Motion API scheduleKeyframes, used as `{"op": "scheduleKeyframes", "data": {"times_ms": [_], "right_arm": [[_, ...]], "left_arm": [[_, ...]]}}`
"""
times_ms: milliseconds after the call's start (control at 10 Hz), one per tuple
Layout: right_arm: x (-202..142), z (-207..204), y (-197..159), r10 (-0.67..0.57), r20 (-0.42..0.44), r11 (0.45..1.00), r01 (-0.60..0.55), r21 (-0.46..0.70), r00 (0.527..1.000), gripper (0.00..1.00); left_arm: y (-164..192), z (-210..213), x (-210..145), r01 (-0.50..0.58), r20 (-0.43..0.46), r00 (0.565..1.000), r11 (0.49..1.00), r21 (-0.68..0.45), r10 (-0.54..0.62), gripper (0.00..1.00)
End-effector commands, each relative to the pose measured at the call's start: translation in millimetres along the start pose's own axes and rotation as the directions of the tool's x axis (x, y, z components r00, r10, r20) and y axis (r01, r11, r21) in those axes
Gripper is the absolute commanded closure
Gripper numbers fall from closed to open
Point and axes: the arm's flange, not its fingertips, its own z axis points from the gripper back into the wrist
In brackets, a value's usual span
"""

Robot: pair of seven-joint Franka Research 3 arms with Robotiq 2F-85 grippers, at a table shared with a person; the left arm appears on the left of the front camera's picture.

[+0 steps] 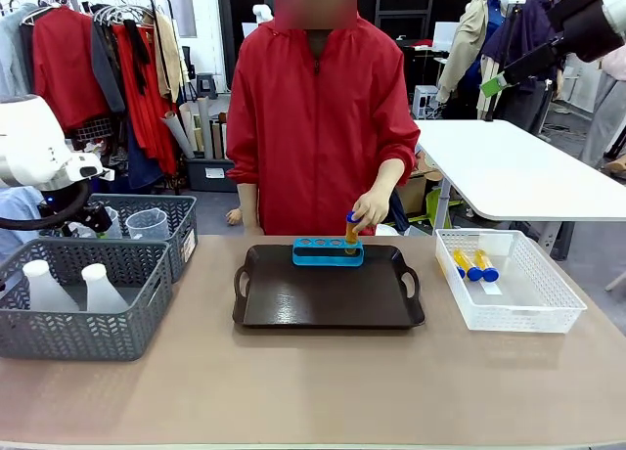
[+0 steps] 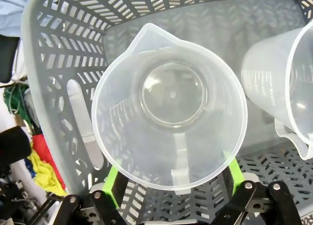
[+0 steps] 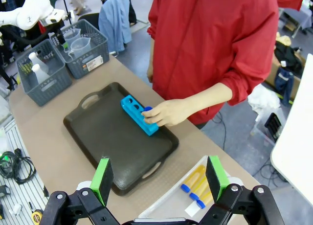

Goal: Prepare the laboratory tools.
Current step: Pick up one Large Measuring Cup and place it on the Handle tray.

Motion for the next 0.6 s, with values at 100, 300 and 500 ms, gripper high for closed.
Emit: {"op": "scheduleKeyframes", "data": {"times_ms": [100,300,500], "right_arm": [[0.5,0.9,-0.5,-0.001,0.010,1.000,0.001,0.010,1.000,0.00],[0.5,0.9,-0.5,-0.001,0.010,1.000,0.001,0.010,1.000,0.00],[0.5,0.9,-0.5,-0.001,0.010,1.000,0.001,0.010,1.000,0.00]], "left_arm": [[1.9,2.2,-4.0,0.014,0.016,1.000,1.000,0.016,-0.014,0.41],[3.0,5.3,-5.1,0.015,0.017,1.000,0.999,0.031,-0.015,0.80],[0.2,6.2,-7.3,0.014,0.015,1.000,0.999,0.036,-0.014,1.00]]}}
